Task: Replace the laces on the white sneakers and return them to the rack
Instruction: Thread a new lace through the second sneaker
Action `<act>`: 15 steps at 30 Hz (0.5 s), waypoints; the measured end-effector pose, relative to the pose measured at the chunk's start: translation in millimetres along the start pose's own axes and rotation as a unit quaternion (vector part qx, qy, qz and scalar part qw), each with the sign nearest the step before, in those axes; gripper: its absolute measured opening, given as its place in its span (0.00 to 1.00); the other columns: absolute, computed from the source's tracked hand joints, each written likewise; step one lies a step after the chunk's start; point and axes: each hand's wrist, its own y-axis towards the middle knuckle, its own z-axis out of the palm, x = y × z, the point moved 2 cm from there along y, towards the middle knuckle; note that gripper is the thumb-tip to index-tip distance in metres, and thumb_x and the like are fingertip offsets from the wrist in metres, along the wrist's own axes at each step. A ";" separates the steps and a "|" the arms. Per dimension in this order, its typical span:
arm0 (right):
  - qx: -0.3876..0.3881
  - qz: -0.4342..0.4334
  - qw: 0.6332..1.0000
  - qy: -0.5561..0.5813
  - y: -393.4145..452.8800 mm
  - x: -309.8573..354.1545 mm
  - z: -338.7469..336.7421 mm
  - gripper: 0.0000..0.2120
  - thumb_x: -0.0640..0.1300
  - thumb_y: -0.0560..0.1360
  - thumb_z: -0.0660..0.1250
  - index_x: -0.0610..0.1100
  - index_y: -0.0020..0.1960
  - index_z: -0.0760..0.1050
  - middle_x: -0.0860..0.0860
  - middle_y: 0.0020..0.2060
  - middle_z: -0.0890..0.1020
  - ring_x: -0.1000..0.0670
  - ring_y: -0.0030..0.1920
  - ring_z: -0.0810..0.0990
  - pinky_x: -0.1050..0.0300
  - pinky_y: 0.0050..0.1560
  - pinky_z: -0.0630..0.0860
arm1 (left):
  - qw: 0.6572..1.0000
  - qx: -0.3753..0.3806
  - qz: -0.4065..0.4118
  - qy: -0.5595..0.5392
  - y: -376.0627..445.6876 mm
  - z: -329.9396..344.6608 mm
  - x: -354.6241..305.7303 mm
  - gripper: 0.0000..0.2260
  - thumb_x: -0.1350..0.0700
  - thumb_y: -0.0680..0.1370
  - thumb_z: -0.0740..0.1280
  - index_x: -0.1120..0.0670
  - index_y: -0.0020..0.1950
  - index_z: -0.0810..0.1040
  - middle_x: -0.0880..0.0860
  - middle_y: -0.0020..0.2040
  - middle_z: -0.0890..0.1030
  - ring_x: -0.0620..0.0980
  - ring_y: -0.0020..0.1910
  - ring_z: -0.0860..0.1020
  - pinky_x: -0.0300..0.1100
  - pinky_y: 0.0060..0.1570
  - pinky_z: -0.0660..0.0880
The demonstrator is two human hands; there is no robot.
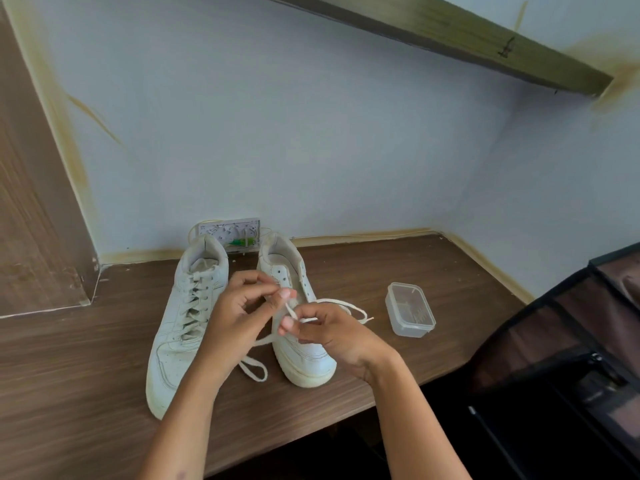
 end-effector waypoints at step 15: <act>-0.145 -0.051 0.978 -0.144 -7.6 -9.0 -36.6 0.15 0.51 0.83 0.56 0.44 0.46 0.76 0.53 0.32 0.69 0.55 0.31 0.66 0.65 0.31 0.67 | 0.936 -0.072 0.150 0.310 -1.8 -4.5 10.1 0.15 0.48 0.75 0.65 0.47 0.60 0.81 0.40 0.58 0.77 0.43 0.59 0.73 0.51 0.63 0.67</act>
